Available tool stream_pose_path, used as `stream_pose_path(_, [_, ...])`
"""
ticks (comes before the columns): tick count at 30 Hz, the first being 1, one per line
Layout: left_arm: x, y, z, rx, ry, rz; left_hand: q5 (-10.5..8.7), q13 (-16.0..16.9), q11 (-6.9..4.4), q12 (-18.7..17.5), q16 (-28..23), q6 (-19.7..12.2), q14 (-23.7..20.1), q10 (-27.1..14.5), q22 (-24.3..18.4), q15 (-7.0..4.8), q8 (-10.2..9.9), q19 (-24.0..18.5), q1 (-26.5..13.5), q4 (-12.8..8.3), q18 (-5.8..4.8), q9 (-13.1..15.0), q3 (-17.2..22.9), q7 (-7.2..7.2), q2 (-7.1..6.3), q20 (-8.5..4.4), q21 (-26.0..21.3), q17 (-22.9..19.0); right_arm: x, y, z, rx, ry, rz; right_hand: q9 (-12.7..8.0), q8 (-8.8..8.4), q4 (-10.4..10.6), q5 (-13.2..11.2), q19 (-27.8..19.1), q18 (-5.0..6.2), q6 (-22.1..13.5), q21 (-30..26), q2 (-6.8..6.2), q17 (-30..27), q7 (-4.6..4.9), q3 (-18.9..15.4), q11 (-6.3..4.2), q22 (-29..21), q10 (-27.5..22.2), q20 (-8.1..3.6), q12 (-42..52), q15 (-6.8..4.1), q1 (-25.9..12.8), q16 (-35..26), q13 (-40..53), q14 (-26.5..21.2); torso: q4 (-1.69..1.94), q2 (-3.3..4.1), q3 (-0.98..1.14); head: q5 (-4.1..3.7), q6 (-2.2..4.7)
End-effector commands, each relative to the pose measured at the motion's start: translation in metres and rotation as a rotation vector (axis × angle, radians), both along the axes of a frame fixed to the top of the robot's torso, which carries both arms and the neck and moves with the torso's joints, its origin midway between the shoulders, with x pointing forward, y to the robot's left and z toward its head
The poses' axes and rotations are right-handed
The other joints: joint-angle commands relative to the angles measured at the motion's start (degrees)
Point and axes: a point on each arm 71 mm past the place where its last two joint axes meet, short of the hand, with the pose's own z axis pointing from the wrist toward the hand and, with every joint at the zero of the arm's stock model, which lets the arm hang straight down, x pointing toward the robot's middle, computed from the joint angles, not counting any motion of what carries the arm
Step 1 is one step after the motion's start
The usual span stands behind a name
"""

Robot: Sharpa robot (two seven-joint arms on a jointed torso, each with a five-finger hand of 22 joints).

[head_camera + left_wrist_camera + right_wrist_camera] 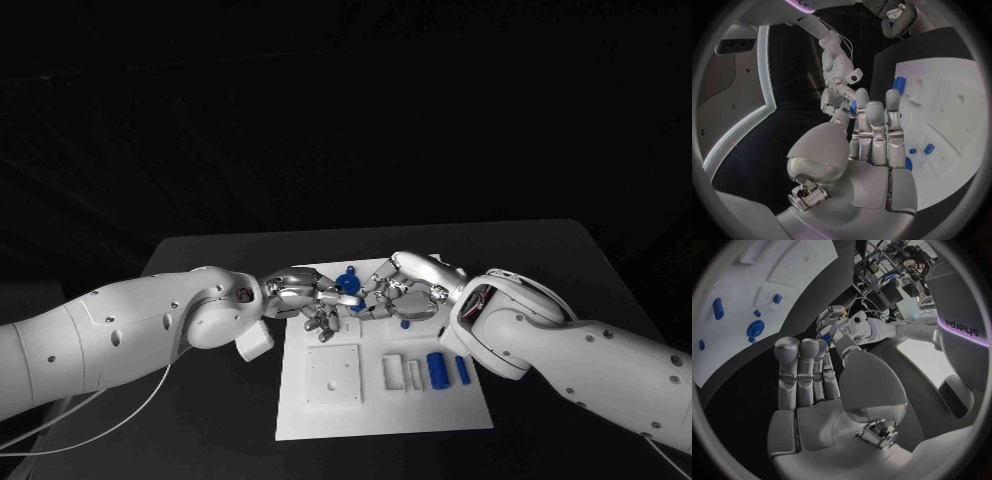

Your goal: Assemble the parts on the task board

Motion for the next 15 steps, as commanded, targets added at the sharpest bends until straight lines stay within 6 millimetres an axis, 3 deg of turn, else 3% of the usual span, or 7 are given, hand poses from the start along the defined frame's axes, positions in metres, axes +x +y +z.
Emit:
stream_pose_path(1, [-0.0002, -0.0008, 0.0014, -0.014, 0.011, -0.007, 0.51, 0.0, 0.04, 0.1, 0.2, -0.2, -0.5, -0.5, 1.0, -0.05, 0.3, 0.0, 0.3, -0.1, -0.22, 0.0, 0.6, 0.02, 0.07, 0.2, -0.3, -0.1, -0.0008, 0.0001, -0.0011, -0.003, 0.003, 0.001, 1.3, 0.28, 0.1, 0.1, 0.0, -0.61, 2.1, -0.1, 0.26, 0.1, -1.52, -0.1, -0.31, 4.7, 0.1, -0.49, -0.2, -0.01, 0.1, -0.2, 0.1, 0.3, 0.01, 0.0, -0.01, 0.04, -0.05])
stream_pose_path(4, [-0.0002, -0.0007, 0.0011, -0.011, 0.013, -0.007, 1.98, -0.1, 0.0, 0.1, 0.3, -0.2, -0.5, -0.5, 1.0, -0.09, 0.7, 0.0, 0.3, -0.5, -0.24, 0.1, 0.8, -0.13, 0.11, 0.18, -0.3, -0.1, -0.0009, -0.0001, -0.0011, -0.002, 0.003, 0.002, 1.3, 0.28, 0.1, 0.1, 0.0, -0.61, 2.1, -0.1, 0.26, 0.1, -1.52, -0.1, -0.31, 4.7, 0.1, -0.49, -0.2, -0.01, 0.1, -0.2, 0.1, 0.3, -0.02, 0.0, 0.02, 0.03, -0.02])
stream_pose_path(5, [-0.0002, -0.0006, 0.0011, -0.01, 0.014, -0.007, 3.75, -0.1, -0.06, 0.1, 0.3, 0.0, -0.5, -0.5, 1.0, -0.13, 1.0, 0.0, 0.3, -0.6, -0.25, 0.4, 0.8, -0.25, -0.03, 0.15, -0.3, -0.1, -0.0009, -0.0001, -0.0011, -0.002, 0.003, 0.002, 1.3, 0.28, 0.1, 0.1, 0.0, -0.61, 2.1, -0.1, 0.26, 0.1, -1.52, -0.1, -0.31, 4.7, 0.1, -0.49, -0.2, -0.01, 0.1, -0.2, 0.1, 0.3, -0.03, -0.01, 0.01, 0.03, -0.01])
stream_pose_path(15, [-0.0007, -0.0019, 0.0006, -0.006, 0.018, -0.012, 5.02, -0.2, -0.13, 0.0, 0.4, -0.7, -0.6, -0.5, 1.0, -0.17, 1.8, 0.0, 0.6, -1.3, -0.33, 1.4, 1.8, -0.39, 0.66, 0.09, -0.3, -0.1, -0.0011, 0.0, -0.001, -0.002, 0.004, 0.002, 1.3, 0.26, 0.2, 0.2, 0.1, -0.64, 2.0, -0.1, 0.3, 0.1, -1.52, -0.1, -0.31, 4.7, 0.2, -0.5, -0.4, -0.02, 0.1, -0.3, 0.3, 0.4, 0.04, -0.02, -0.06, 0.01, -0.07])
